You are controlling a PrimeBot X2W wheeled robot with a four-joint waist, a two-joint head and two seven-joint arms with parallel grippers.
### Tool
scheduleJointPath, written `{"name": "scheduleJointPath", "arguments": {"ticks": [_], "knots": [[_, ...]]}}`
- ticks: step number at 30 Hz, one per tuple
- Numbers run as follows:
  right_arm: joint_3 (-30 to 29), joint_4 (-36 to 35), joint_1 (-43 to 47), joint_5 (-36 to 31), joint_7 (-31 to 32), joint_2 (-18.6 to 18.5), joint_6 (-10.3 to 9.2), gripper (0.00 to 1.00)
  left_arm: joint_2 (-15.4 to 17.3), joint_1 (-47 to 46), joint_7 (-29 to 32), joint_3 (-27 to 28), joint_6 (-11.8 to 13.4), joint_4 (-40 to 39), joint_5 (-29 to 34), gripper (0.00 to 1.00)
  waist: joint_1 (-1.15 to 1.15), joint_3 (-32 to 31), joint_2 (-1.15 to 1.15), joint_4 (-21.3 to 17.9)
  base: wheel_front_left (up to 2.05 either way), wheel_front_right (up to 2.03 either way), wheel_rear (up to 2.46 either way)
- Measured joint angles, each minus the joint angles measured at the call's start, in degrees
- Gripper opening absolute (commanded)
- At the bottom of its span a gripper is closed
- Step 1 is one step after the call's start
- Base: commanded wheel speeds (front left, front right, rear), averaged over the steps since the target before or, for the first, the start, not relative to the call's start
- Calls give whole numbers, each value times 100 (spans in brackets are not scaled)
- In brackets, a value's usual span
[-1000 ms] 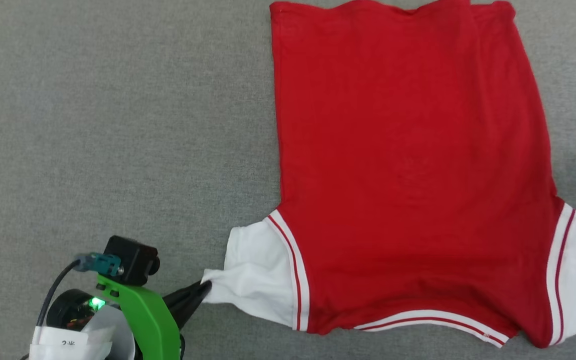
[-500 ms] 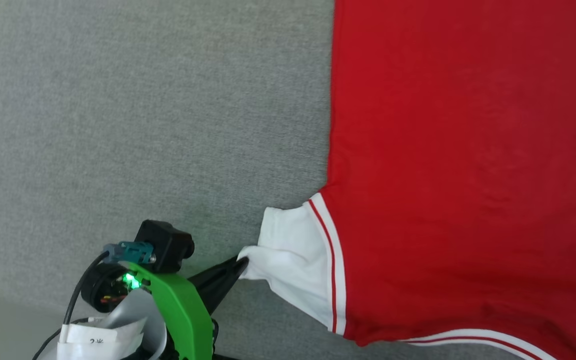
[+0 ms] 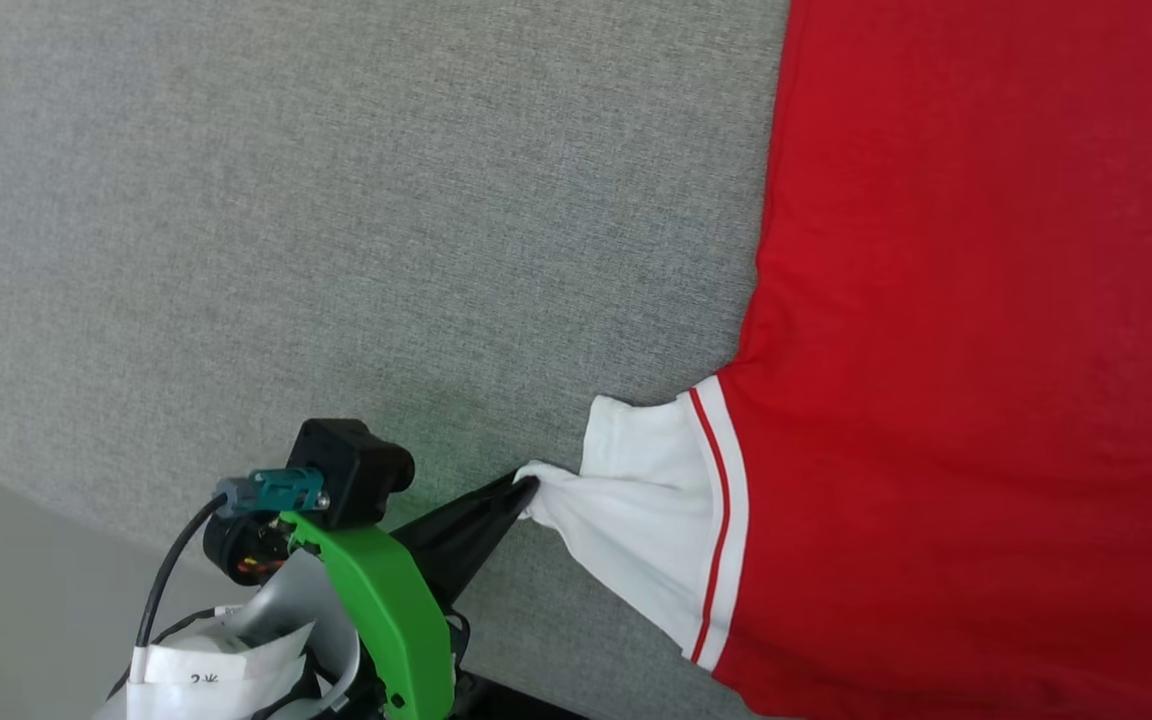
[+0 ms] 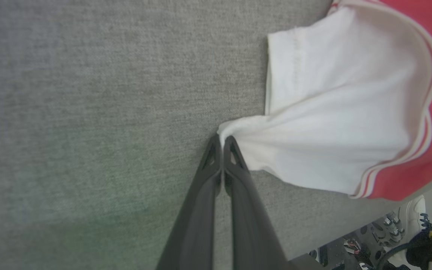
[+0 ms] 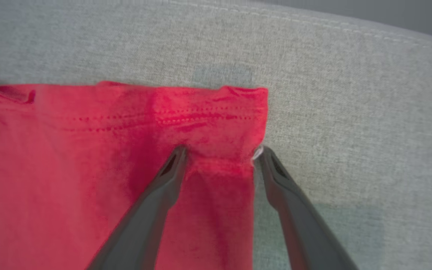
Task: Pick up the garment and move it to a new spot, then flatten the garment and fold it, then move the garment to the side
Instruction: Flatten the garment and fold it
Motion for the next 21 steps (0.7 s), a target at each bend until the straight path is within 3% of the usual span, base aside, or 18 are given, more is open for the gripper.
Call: {"name": "scheduleJointPath", "arguments": {"ticks": [3, 4, 5, 6, 21], "knots": [[66, 70, 2, 0, -7, -32, -1, 100, -30, -16, -30, -12, -34, 46, 0, 0, 0, 28, 0, 60, 0, 0, 0], [100, 86, 4, 1, 26, -55, -1, 45, -34, -24, -31, -18, -35, 58, 0, 0, 0, 27, 0, 73, 0, 0, 0], [120, 85, 19, 10, 53, -71, -1, 7, -34, -31, -31, -21, -53, 70, 0, 0, 0, 19, 0, 80, 0, 0, 0], [112, 86, 36, 37, 68, -76, -1, 0, -35, -36, -31, -23, -57, 82, 0, 0, 0, 8, 0, 86, 0, 0, 0], [-12, 2, 914, 165, -55, -116, 0, 0, -34, -55, -125, 32, 7, 229, 9, 0, 0, -412, 0, -77, 0, 0, 0]]}}
